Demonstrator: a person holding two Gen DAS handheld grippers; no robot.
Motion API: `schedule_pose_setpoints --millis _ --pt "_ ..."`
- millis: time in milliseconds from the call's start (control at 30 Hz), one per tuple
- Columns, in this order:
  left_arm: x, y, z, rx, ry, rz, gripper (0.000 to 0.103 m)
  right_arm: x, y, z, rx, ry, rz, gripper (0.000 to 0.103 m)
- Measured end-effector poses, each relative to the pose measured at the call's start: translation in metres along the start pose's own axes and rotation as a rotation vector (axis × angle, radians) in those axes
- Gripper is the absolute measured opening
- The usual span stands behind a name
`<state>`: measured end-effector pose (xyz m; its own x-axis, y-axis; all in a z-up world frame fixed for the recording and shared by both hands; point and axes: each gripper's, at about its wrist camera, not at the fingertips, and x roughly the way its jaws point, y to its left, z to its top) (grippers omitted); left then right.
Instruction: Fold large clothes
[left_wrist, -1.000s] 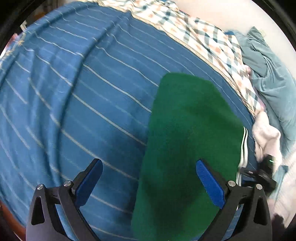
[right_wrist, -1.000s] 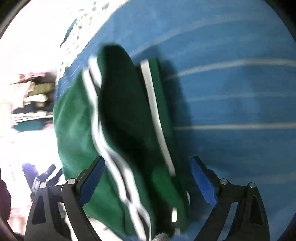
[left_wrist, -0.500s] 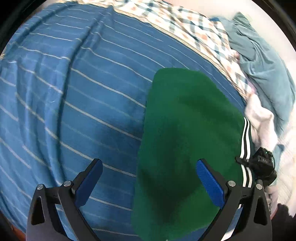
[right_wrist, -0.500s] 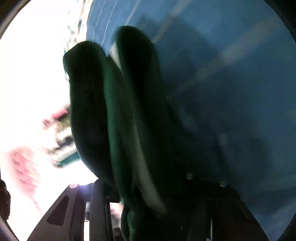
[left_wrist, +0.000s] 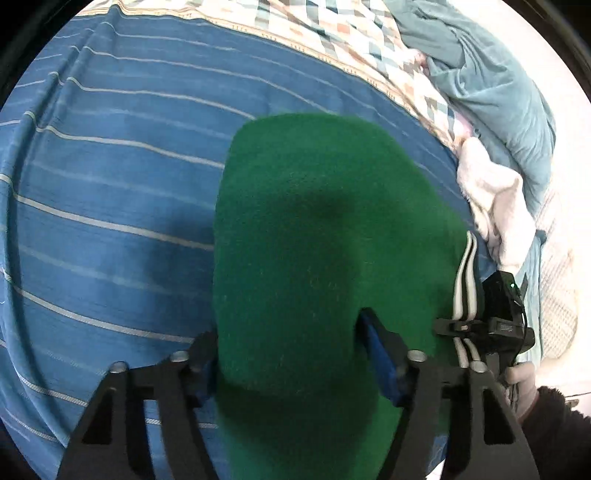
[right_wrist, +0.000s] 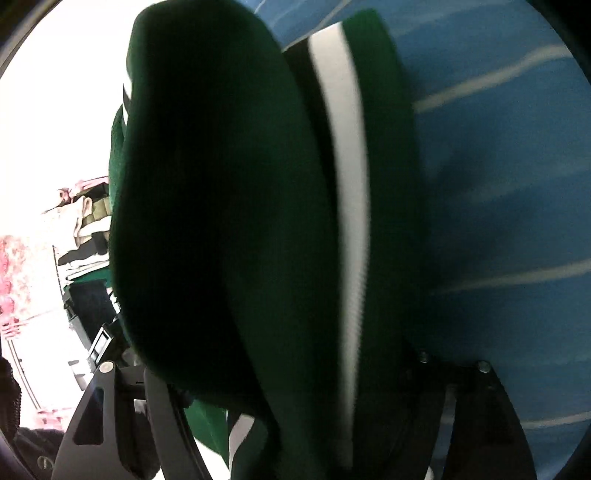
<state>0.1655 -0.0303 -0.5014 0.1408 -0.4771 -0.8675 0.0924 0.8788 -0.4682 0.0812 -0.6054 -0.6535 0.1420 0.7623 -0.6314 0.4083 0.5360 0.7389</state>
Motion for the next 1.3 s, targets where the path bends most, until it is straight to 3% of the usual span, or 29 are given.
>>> schedule_pose_setpoints --millis 100,233,367,600,833,967,1067,1200,1300 --pt "-0.013 -0.005 0.002 -0.011 -0.013 -0.025 0.045 -0.005 0.015 -0.008 -0.001 -0.027 0.010 0.039" --pt "-0.034 -0.011 0.014 0.007 -0.026 -0.050 0.045 -0.022 0.041 -0.014 0.005 -0.055 0.047 0.035" --pt "-0.056 0.003 0.038 -0.023 -0.053 -0.086 0.045 -0.033 0.083 0.003 -0.044 -0.065 0.082 0.035" --pt "-0.085 0.028 0.127 -0.021 -0.151 -0.084 0.045 -0.025 0.165 0.077 -0.122 -0.076 0.121 0.035" --pt "-0.085 0.063 0.255 0.016 -0.208 -0.014 0.045 0.037 0.228 0.190 -0.131 -0.068 0.187 0.035" --pt "-0.057 0.101 0.336 0.024 -0.230 -0.002 0.045 0.077 0.245 0.271 -0.153 -0.058 0.219 0.035" --pt "-0.027 0.134 0.380 0.007 -0.204 0.013 0.045 0.108 0.246 0.322 -0.155 -0.049 0.200 0.035" --pt "0.004 0.143 0.409 0.049 -0.182 0.072 0.046 0.126 0.236 0.346 -0.158 -0.033 0.128 0.035" --pt "0.007 0.134 0.405 0.102 -0.175 0.096 0.049 0.118 0.222 0.324 -0.149 -0.037 0.091 0.038"
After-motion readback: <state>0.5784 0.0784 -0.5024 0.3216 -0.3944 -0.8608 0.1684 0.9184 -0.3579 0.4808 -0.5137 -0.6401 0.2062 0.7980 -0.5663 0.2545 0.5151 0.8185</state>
